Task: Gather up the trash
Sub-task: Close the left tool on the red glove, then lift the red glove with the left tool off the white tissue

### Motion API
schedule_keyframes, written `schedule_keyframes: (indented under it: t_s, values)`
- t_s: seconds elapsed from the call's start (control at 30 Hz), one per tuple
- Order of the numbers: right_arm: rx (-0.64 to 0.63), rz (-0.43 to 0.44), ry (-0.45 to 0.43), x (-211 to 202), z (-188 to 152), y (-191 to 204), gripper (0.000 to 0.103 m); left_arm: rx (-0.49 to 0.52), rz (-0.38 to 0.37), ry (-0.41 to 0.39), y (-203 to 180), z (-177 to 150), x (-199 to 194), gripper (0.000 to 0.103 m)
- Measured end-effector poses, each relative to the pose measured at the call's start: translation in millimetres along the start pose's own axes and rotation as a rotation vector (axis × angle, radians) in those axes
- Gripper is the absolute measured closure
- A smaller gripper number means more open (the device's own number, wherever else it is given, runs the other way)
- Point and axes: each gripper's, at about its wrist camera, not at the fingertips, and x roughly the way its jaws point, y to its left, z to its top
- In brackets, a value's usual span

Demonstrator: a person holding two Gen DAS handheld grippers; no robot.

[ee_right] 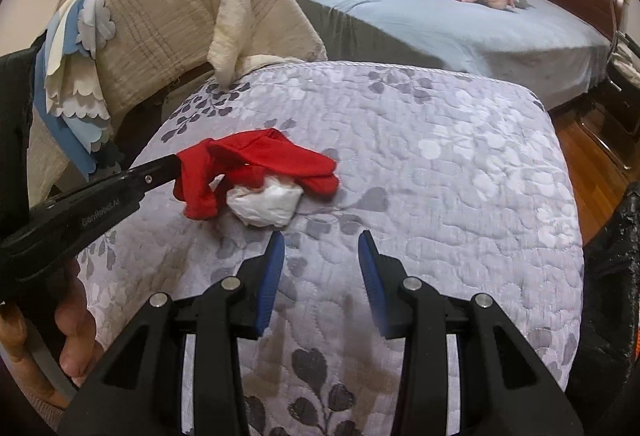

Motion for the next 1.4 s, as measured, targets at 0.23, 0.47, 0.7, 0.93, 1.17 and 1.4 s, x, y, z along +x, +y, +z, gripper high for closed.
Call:
schedule_keyframes:
  t_s: [0.23, 0.47, 0.7, 0.93, 1.17, 1.4]
  values:
    - [0.002, -0.009, 0.007, 1, 0, -1, 0.065, -0.023, 0.051, -0.035, 13, 0, -13, 0.102]
    - [-0.012, 0.019, -0.010, -3, 3, 14, 0.065, -0.084, 0.107, -0.064, 47, -9, -45, 0.102]
    - [-0.035, 0.048, -0.002, 5, 4, 35, 0.065, -0.081, 0.107, 0.017, 58, -27, -29, 0.100]
    - [-0.031, 0.042, -0.006, 19, 14, 38, 0.065, -0.067, 0.080, 0.006, 55, -30, -22, 0.046]
    - [-0.028, 0.039, -0.009, 35, 24, 35, 0.065, -0.049, 0.097, 0.061, 57, -31, 13, 0.050]
    - [-0.040, 0.034, -0.007, 52, 28, 40, 0.058, -0.058, 0.074, 0.064, 62, -30, 24, 0.098]
